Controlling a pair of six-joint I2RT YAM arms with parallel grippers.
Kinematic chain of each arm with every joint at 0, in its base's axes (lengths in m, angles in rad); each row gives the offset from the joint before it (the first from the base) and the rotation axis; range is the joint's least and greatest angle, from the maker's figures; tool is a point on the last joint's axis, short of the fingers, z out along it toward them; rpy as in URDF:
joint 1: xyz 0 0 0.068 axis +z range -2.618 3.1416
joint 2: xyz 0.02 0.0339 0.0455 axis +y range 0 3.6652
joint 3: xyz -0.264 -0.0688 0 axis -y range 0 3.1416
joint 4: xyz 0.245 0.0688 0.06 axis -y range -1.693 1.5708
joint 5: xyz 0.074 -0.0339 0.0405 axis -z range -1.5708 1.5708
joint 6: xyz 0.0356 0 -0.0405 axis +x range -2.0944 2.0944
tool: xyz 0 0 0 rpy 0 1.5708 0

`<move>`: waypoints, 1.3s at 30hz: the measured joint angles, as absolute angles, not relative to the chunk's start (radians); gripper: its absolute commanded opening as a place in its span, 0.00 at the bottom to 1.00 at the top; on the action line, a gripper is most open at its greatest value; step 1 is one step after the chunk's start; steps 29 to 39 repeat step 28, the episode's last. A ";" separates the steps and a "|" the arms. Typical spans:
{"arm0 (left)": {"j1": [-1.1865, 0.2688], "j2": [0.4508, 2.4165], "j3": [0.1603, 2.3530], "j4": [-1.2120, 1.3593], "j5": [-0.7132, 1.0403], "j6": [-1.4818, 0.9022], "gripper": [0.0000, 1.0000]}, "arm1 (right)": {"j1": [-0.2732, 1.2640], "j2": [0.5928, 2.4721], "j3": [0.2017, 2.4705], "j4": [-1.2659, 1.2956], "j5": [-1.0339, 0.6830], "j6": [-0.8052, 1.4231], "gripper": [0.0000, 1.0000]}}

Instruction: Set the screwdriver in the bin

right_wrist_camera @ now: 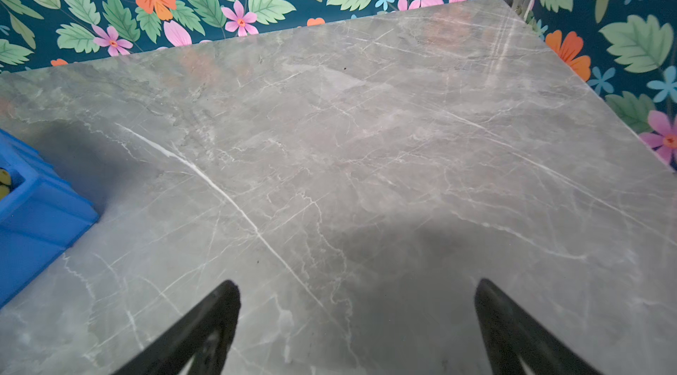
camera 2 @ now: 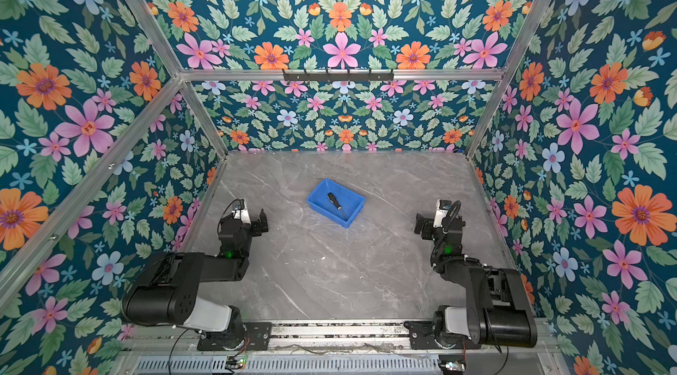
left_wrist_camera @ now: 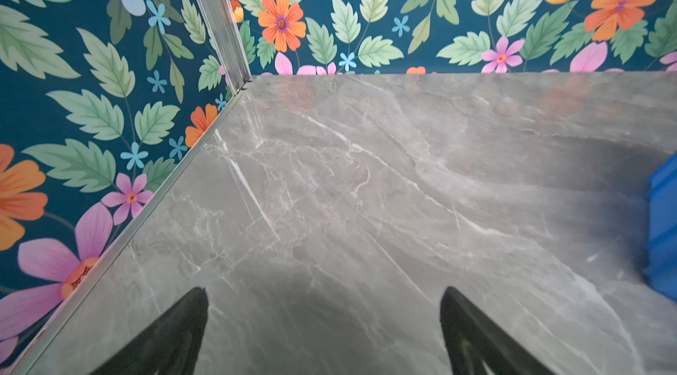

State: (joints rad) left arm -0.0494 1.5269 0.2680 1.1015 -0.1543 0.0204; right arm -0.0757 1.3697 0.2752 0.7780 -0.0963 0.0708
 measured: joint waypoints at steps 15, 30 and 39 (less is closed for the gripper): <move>-0.015 1.615 0.284 1.219 -0.105 -0.001 1.00 | -0.076 1.437 0.312 0.833 -0.106 0.070 0.99; -0.015 1.619 0.287 1.226 -0.106 -0.001 1.00 | -0.076 1.437 0.312 0.833 -0.106 0.070 0.99; -0.015 1.619 0.287 1.226 -0.106 -0.001 1.00 | -0.076 1.437 0.312 0.833 -0.106 0.070 0.99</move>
